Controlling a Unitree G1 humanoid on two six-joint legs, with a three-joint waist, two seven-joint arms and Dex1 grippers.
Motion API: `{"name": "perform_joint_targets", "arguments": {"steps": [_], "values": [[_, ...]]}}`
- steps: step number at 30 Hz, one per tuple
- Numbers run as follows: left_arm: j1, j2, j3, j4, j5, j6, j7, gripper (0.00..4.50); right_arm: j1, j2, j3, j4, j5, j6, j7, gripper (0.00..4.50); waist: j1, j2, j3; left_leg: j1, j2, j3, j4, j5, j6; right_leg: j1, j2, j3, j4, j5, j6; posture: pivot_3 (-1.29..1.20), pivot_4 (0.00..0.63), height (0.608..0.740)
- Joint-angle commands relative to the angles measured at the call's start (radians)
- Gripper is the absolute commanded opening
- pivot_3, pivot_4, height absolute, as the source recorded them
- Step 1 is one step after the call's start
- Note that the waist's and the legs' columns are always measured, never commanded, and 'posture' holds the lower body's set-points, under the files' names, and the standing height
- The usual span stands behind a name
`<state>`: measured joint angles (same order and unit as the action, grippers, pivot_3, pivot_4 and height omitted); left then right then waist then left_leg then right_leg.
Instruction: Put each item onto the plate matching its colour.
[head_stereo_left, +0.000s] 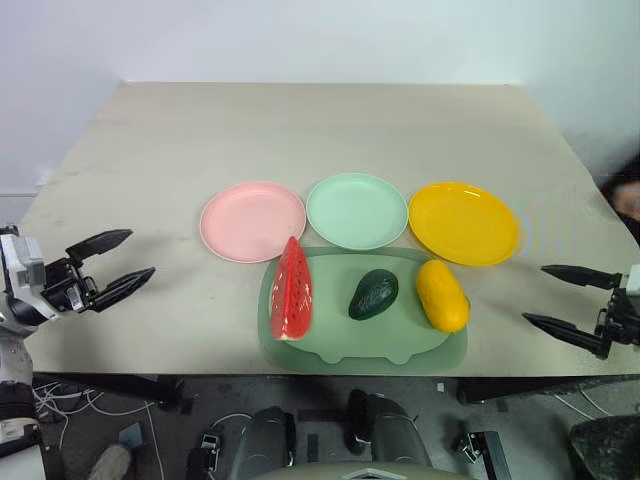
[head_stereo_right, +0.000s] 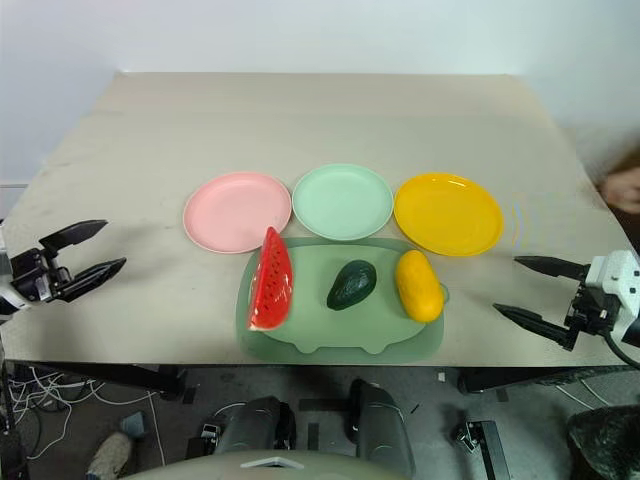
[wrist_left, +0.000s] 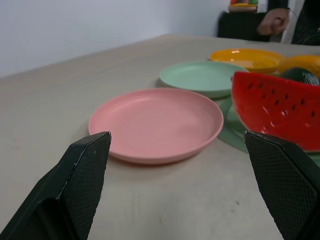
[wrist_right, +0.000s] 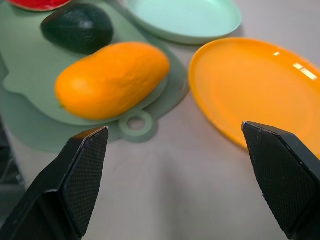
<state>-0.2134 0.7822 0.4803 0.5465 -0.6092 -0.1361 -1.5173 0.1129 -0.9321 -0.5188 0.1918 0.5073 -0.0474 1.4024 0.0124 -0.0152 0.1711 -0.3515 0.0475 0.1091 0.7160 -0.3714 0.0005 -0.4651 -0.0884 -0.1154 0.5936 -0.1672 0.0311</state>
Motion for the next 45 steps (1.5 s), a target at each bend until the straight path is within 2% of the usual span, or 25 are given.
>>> {"name": "perform_joint_targets", "arguments": {"steps": [1, 9, 17, 22, 26, 31, 34, 40, 45], "values": [[0.027, -0.030, 0.001, -0.057, -0.003, -0.009, 0.030, 4.47, -0.001, -0.013, -0.007, -0.005, -0.005, -0.020, 0.007, 4.50, 0.000, 0.000, 0.000, 0.000, 0.000, 0.000, 0.000, 0.000, 0.000, 0.000, 0.000, 0.000, 0.000, 0.000, 0.000, 0.00, 0.150, 0.733], [0.079, -0.045, 0.025, -0.120, -0.024, 0.011, 0.065, 4.47, 0.016, -0.002, -0.022, -0.011, -0.002, -0.018, -0.004, 4.50, 0.000, 0.000, 0.000, 0.000, 0.000, 0.000, 0.000, 0.000, 0.000, 0.000, 0.000, 0.000, 0.000, 0.000, 0.000, 0.00, 0.150, 0.733], [0.134, -0.025, 0.045, -0.166, -0.042, 0.016, 0.032, 4.47, 0.036, -0.024, -0.043, 0.007, 0.007, -0.013, 0.028, 4.50, 0.000, 0.000, 0.000, -0.001, 0.000, 0.000, 0.000, 0.000, 0.000, -0.001, 0.000, 0.000, 0.000, 0.000, 0.000, 0.00, 0.150, 0.733], [0.214, -0.039, 0.038, -0.256, -0.041, 0.014, 0.022, 4.47, 0.013, -0.043, -0.036, 0.051, 0.000, -0.024, 0.056, 4.50, -0.001, 0.000, 0.000, -0.001, 0.000, 0.000, 0.000, 0.000, 0.000, -0.001, 0.000, 0.000, 0.000, 0.000, 0.000, 0.00, 0.150, 0.733], [0.258, -0.054, 0.032, -0.343, -0.048, 0.023, 0.038, 4.47, -0.001, -0.061, -0.030, -0.009, 0.023, 0.049, 0.040, 4.50, 0.001, 0.001, 0.001, -0.001, 0.000, 0.000, 0.000, 0.000, 0.000, -0.002, 0.000, 0.000, 0.000, 0.000, 0.000, 0.00, 0.150, 0.733], [0.257, -0.073, 0.023, -0.359, -0.053, 0.013, 0.041, 4.47, -0.016, -0.083, -0.021, -0.162, 0.070, 0.207, -0.007, 4.50, 0.001, 0.002, 0.001, -0.002, 0.000, 0.000, 0.000, 0.000, 0.000, -0.002, 0.000, 0.000, 0.000, 0.000, 0.000, 0.00, 0.150, 0.733], [0.245, -0.087, 0.009, -0.336, -0.042, -0.005, 0.036, 4.47, -0.006, -0.100, -0.002, -0.311, 0.129, 0.395, -0.084, 4.50, 0.001, 0.002, 0.001, -0.002, 0.000, 0.000, 0.000, 0.000, 0.000, -0.003, 0.000, 0.000, 0.000, 0.000, 0.000, 0.00, 0.150, 0.733], [0.230, -0.116, -0.013, -0.309, -0.036, -0.025, 0.023, 4.47, -0.060, -0.122, 0.099, -0.555, 0.207, 0.799, -0.349, 4.50, 0.001, 0.002, 0.001, -0.003, 0.001, -0.001, 0.000, 0.000, 0.000, -0.003, 0.000, 0.000, 0.000, 0.000, -0.001, 0.00, 0.150, 0.733], [0.213, -0.130, -0.032, -0.255, -0.030, -0.056, 0.000, 4.47, -0.175, -0.041, 0.170, -0.637, 0.263, 0.994, -0.570, 4.50, 0.000, 0.001, 0.001, -0.004, 0.000, -0.001, 0.000, 0.000, 0.000, -0.004, 0.000, 0.000, 0.000, 0.000, -0.001, 0.00, 0.150, 0.733]]}}
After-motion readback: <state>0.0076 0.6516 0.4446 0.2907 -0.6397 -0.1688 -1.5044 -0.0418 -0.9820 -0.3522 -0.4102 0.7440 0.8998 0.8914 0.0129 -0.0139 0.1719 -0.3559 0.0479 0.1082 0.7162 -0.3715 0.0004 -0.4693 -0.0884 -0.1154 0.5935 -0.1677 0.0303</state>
